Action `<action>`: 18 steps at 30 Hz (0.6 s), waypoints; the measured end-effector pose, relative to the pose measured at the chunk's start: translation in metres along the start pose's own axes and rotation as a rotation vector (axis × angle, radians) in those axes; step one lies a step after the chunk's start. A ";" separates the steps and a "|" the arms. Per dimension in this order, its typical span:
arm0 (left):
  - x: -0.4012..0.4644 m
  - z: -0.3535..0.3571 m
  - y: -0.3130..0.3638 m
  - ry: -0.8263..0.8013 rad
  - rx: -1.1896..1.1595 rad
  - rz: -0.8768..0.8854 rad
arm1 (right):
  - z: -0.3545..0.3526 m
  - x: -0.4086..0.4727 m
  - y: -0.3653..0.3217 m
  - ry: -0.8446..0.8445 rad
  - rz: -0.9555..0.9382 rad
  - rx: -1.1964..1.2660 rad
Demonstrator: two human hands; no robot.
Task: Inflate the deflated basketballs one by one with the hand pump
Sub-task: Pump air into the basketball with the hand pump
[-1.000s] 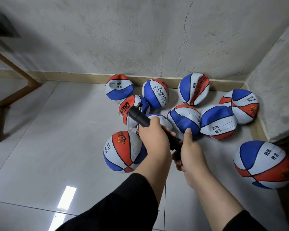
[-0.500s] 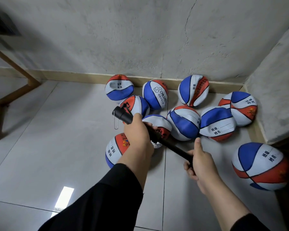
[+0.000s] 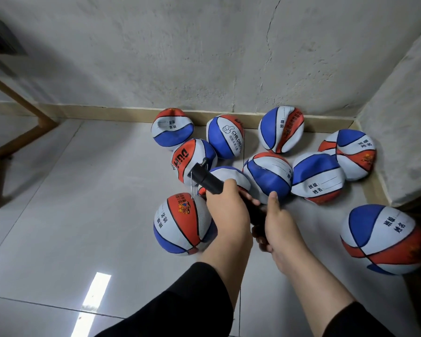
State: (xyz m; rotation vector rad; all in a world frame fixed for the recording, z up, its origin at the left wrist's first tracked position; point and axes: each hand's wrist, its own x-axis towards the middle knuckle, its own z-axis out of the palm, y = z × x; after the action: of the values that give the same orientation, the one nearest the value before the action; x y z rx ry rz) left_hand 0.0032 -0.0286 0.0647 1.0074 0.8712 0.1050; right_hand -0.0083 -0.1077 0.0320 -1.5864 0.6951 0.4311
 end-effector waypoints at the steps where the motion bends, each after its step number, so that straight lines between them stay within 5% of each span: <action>1: 0.000 -0.001 0.000 -0.006 0.005 -0.002 | 0.000 0.000 0.002 -0.006 0.005 0.009; 7: 0.012 -0.005 0.000 -0.073 0.020 -0.038 | -0.009 0.001 0.006 -0.081 -0.017 -0.008; 12: 0.026 -0.018 0.017 -0.151 0.152 -0.070 | -0.033 0.006 0.003 -0.003 -0.385 -0.373; 18: 0.031 -0.024 0.032 -0.322 0.225 -0.182 | -0.015 0.011 -0.018 -0.351 -0.469 -0.571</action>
State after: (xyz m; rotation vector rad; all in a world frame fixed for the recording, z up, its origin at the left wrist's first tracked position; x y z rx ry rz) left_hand 0.0165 0.0199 0.0655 1.1121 0.6832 -0.3087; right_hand 0.0097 -0.1238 0.0406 -2.0658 -0.0950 0.5663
